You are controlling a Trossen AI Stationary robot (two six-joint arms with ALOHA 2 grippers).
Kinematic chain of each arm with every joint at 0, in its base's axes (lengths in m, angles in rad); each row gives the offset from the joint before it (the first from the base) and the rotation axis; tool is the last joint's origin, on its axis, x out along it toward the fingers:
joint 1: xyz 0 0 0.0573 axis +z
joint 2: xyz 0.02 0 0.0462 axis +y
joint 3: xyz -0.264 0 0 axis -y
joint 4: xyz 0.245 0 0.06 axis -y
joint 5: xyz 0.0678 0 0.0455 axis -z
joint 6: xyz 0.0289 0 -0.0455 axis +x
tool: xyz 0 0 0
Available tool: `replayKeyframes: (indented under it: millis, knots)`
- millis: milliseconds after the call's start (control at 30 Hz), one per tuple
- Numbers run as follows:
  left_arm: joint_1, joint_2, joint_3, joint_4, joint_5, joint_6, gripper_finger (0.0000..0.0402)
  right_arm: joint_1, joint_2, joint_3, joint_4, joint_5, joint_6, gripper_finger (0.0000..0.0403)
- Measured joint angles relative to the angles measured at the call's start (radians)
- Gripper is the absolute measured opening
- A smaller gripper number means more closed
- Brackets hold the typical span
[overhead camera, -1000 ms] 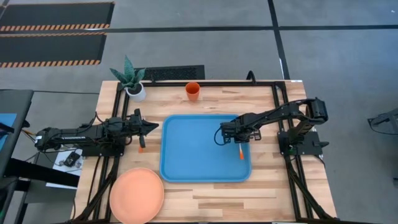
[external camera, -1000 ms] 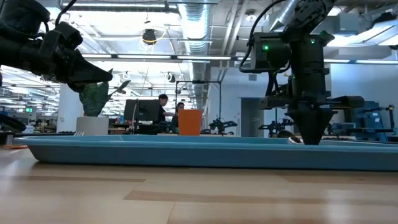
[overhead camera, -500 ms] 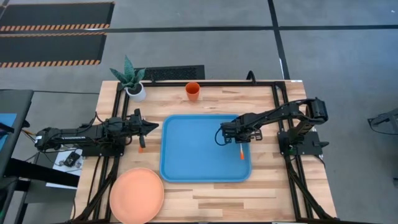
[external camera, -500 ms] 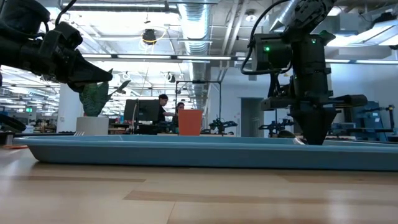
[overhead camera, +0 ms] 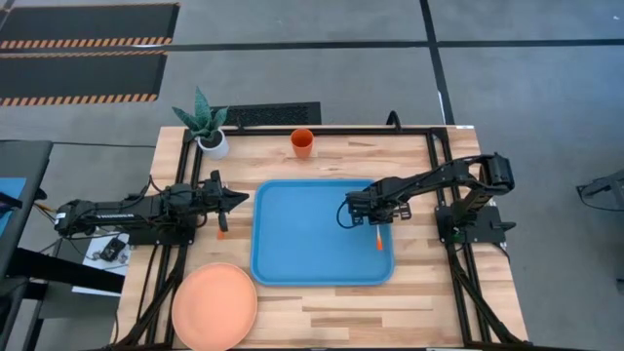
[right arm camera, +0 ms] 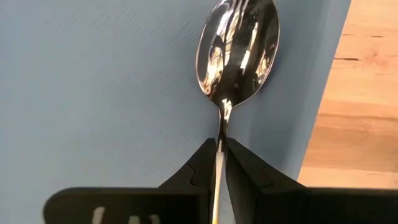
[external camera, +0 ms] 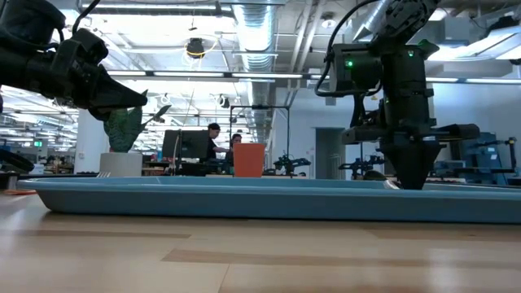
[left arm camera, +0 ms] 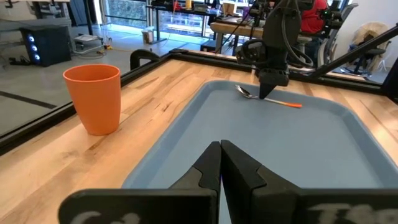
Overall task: Pick and place plate/cup/fork/spoon on tray
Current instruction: Put the orange spoon on the right of the blue tray, then put the orange plate on the blue tray to the left of the orange spoon
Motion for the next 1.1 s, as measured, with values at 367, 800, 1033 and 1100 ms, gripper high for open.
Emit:
replayKeyframes:
  millis: [367,800,1033,1100]
  knots:
    - [0.0,0.0,0.0,0.0,0.0,0.0,0.0,0.0,0.0,0.0,-0.007,-0.005,-0.023,0.0056]
    - [0.0,0.0,0.0,0.0,0.0,0.0,0.0,0.0,0.0,0.055,-0.061,0.002,-0.075,0.0056]
    - [0.0,0.0,0.0,0.0,0.0,0.0,0.0,0.003,-0.006,0.115,-0.058,0.013,-0.247,0.0055]
    - [0.0,0.0,0.0,0.0,0.0,0.0,0.0,0.008,-0.016,0.115,0.004,0.025,-0.364,0.0049]
